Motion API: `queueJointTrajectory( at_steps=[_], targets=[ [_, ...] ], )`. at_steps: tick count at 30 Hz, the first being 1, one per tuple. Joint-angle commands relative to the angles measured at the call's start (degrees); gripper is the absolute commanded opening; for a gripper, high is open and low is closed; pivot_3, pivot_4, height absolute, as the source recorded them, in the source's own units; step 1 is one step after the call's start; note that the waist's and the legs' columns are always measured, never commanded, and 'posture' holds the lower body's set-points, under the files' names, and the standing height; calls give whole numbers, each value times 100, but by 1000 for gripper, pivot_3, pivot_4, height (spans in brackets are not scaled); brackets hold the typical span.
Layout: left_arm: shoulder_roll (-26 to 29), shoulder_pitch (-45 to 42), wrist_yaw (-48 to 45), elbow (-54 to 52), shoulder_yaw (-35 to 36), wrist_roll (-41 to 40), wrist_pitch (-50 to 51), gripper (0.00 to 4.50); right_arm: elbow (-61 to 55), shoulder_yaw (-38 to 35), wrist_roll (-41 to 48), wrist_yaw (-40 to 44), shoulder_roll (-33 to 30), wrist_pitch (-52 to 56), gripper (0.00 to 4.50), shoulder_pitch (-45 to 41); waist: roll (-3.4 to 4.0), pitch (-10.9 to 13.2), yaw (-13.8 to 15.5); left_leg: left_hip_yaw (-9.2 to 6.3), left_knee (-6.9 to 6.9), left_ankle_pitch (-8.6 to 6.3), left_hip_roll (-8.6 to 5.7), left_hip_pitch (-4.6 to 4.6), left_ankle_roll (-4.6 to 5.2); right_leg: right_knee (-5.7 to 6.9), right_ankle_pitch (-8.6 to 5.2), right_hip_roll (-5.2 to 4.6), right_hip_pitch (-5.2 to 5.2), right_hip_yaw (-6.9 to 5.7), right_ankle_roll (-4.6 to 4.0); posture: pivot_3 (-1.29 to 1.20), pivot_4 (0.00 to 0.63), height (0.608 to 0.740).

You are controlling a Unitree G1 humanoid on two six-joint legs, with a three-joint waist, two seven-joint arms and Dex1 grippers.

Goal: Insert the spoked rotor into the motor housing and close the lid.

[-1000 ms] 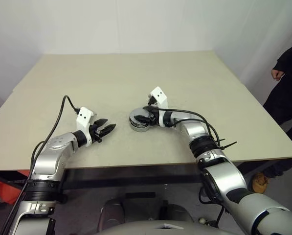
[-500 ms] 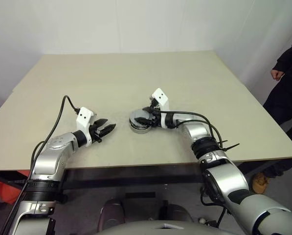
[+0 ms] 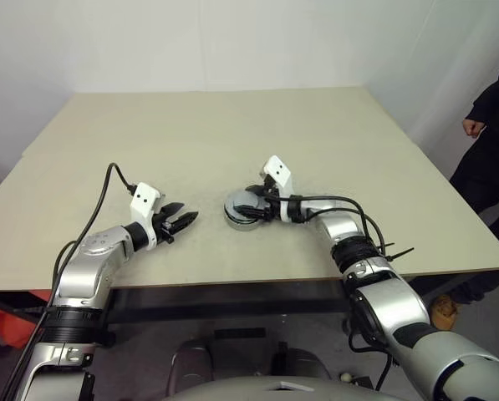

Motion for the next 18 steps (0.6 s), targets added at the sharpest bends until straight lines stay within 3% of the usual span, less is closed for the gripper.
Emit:
queueJointTrajectory(
  at_steps=[1,18],
  targets=[
    [35,-36,12,-210,21,8,-127,2557,117,-101,1,92,-115,-334,3146,-146,0,0,2,0,1,0,0,0,0,0,0,0,2,0,0,0,0,740],
    [27,-32,14,-205,14,16,-126,2557,211,-126,40,705,-316,-431,3146,-165,0,0,13,-1,9,-5,0,1,10,0,0,-1,9,-1,0,0,0,740]
  ],
)
